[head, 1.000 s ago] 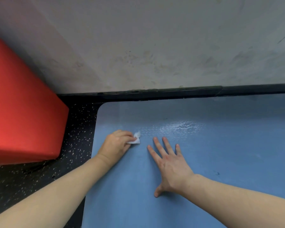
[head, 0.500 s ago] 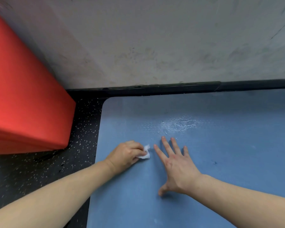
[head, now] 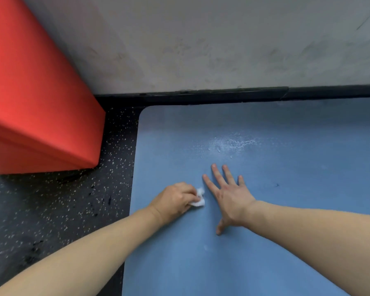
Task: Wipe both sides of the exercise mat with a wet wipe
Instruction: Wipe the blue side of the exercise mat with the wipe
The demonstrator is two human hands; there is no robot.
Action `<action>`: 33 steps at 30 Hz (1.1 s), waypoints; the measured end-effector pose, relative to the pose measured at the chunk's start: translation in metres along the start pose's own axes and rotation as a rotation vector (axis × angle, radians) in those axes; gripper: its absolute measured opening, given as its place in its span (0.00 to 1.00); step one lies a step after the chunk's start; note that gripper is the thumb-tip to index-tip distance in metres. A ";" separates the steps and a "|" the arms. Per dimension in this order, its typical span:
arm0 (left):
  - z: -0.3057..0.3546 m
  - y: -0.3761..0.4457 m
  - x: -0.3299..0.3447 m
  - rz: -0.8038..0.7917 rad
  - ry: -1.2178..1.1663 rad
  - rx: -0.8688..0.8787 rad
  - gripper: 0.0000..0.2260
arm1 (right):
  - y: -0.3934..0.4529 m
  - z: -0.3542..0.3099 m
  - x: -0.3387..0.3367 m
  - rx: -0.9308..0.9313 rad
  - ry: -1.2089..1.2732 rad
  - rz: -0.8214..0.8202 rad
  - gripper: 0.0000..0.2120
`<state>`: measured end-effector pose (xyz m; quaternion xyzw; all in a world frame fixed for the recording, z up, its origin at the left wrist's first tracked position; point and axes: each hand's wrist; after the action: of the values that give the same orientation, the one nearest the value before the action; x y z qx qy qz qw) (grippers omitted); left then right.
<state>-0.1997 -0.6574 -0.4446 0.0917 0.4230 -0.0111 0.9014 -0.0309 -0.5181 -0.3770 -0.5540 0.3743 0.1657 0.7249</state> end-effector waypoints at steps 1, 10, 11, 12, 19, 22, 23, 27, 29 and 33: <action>0.002 -0.004 0.002 -0.025 0.008 0.030 0.10 | 0.000 0.002 -0.004 -0.013 -0.004 -0.024 0.79; 0.024 -0.022 0.012 0.031 -0.013 -0.027 0.10 | -0.023 -0.009 0.005 -0.004 0.041 -0.089 0.79; 0.019 -0.022 0.009 0.113 -0.007 -0.093 0.10 | -0.023 -0.009 0.006 -0.004 0.045 -0.081 0.79; 0.017 -0.023 0.008 0.224 0.001 -0.165 0.09 | -0.023 -0.008 0.005 -0.011 0.053 -0.078 0.79; 0.046 -0.053 0.027 0.087 -0.037 -0.055 0.07 | -0.037 -0.016 0.020 -0.049 0.056 0.074 0.73; 0.041 -0.059 0.023 0.293 -0.024 -0.224 0.09 | -0.045 -0.027 0.033 -0.091 0.072 0.113 0.73; 0.052 -0.064 0.031 0.242 -0.047 -0.181 0.08 | -0.048 -0.031 0.037 -0.105 0.070 0.115 0.73; 0.062 -0.075 0.035 -0.026 0.004 0.074 0.04 | -0.056 -0.047 0.044 -0.131 0.052 0.111 0.73; 0.047 -0.068 0.021 0.125 0.024 -0.050 0.05 | -0.061 -0.054 0.046 -0.131 0.052 0.112 0.73; 0.088 -0.092 0.050 0.096 -0.118 -0.046 0.04 | -0.072 -0.064 0.055 -0.094 0.054 0.088 0.74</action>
<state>-0.1092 -0.7602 -0.4421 0.0905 0.3643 0.0363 0.9262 0.0295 -0.6108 -0.3749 -0.5744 0.4095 0.1999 0.6800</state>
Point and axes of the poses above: each hand's wrist, its own y-axis towards the middle knuckle, its own x-axis out of the palm, z = x × y, and after that the axes turned 8 degrees about -y, right-handed
